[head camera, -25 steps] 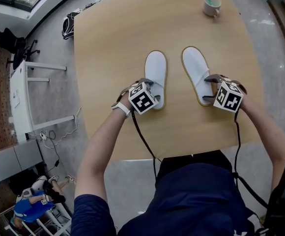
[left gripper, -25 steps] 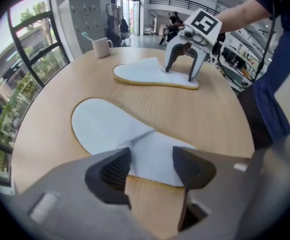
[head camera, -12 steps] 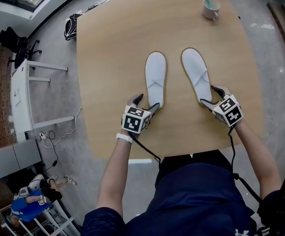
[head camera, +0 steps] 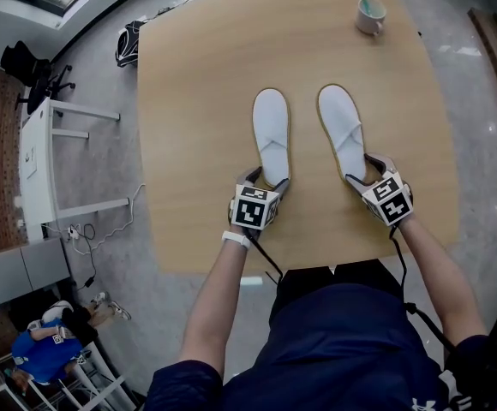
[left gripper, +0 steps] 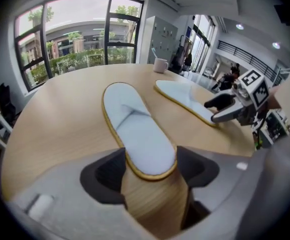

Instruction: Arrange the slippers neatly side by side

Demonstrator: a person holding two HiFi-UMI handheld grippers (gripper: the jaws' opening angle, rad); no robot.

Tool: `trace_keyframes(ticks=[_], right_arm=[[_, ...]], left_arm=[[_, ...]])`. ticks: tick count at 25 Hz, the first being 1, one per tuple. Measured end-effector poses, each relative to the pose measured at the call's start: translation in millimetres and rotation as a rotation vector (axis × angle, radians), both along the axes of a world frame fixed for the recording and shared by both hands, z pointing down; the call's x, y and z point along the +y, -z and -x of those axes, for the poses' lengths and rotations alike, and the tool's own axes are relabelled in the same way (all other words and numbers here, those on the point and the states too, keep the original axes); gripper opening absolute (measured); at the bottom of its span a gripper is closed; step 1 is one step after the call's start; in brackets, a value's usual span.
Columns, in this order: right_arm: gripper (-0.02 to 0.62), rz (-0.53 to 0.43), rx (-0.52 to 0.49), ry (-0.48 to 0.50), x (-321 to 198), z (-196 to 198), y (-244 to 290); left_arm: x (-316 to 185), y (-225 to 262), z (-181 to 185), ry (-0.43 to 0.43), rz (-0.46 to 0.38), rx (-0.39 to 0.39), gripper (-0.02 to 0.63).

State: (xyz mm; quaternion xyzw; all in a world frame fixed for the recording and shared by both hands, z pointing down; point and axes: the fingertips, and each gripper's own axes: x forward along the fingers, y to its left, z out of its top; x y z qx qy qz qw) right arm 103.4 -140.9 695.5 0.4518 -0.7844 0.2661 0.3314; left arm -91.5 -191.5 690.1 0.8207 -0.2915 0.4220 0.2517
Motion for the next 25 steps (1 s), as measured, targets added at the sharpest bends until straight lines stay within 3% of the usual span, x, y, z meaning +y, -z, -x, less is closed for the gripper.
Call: trace_keyframes(ticks=[5,13,25], right_arm=[[0.302,-0.009,-0.002,-0.053,-0.8,1.4,-1.9],[0.302,-0.001,-0.010,-0.109,2.4,13.0,-1.6],[0.302,-0.001,0.000,-0.091,6.3,36.2,-2.3]], left_arm=[[14.3,-5.1,-10.1,0.009,-0.009,-0.032,0.325],[30.0,-14.8,-18.1,0.113,-0.037,-0.048,0.325],[51.8,-15.5,-45.0,0.074,-0.032,-0.065,0.325]])
